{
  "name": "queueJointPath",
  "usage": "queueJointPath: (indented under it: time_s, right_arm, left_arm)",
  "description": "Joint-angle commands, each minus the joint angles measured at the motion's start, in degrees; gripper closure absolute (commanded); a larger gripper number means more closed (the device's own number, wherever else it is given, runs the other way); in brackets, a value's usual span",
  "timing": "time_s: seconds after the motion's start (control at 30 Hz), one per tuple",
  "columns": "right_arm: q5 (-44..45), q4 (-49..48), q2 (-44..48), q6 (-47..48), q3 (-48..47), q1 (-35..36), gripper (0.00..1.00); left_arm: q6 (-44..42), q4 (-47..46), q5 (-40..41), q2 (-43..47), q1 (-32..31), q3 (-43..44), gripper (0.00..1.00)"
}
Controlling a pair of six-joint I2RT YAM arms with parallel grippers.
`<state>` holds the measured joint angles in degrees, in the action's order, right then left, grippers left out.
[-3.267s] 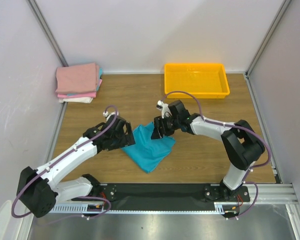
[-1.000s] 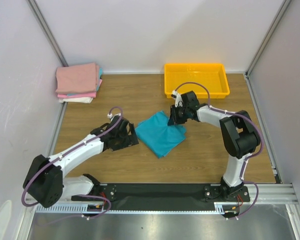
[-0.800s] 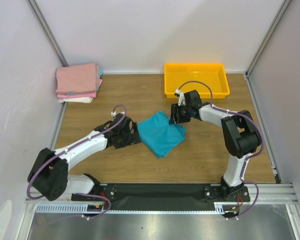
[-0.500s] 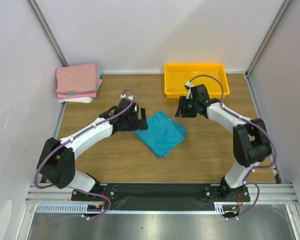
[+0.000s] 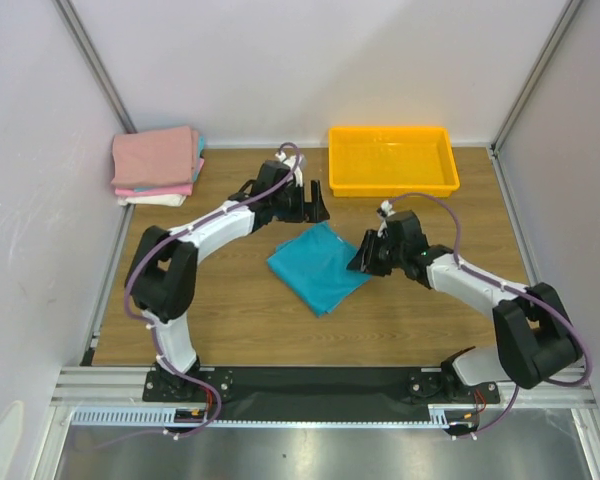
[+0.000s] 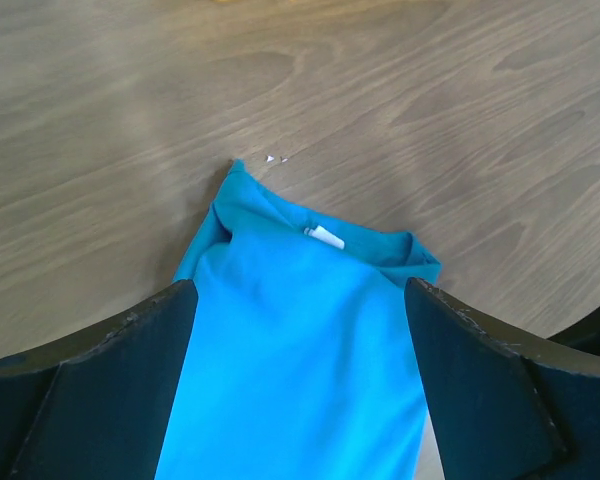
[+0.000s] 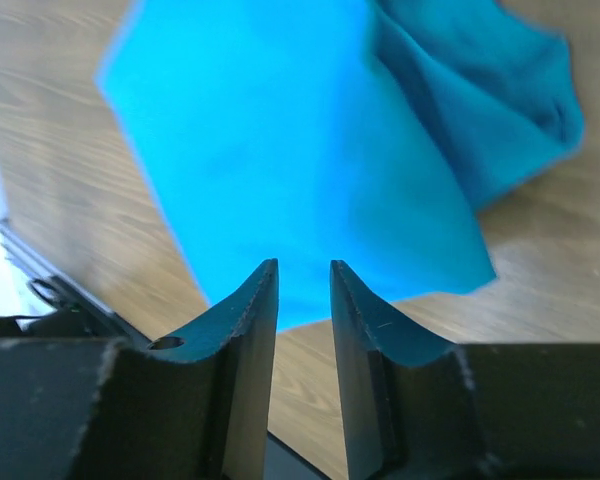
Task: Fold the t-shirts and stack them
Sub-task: Fold the tshirt, then neatly place the folded tshirt to the corner
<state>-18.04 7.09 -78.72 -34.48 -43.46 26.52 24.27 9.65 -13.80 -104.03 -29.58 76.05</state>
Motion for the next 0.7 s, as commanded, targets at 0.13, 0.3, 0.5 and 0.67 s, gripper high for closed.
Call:
queueJointPath:
  time_s: [0.13, 0.3, 0.5, 0.67]
  right_arm:
    - [2.75, -5.86, -5.74, -1.2, 1.45, -0.07, 0.72]
    - [5.82, -5.86, -8.38, -0.15, 1.36, -0.59, 0.73]
    - [6.88, -5.77, -11.71, 3.27, -0.48, -2.18, 0.74]
    - [6.27, -6.39, -17.42, 7.05, -5.91, -2.35, 0.74]
  left_arm:
    - [3.59, -9.39, -5.54, -7.41, 0.4, 3.84, 0.1]
    - [1.22, -6.76, -0.18, -11.37, 1.1, 6.21, 0.11]
    - [-2.2, -3.06, 2.63, -10.77, 2.86, 5.78, 0.11]
    - [-8.0, -0.26, 6.32, -4.53, 2.95, 2.36, 0.1]
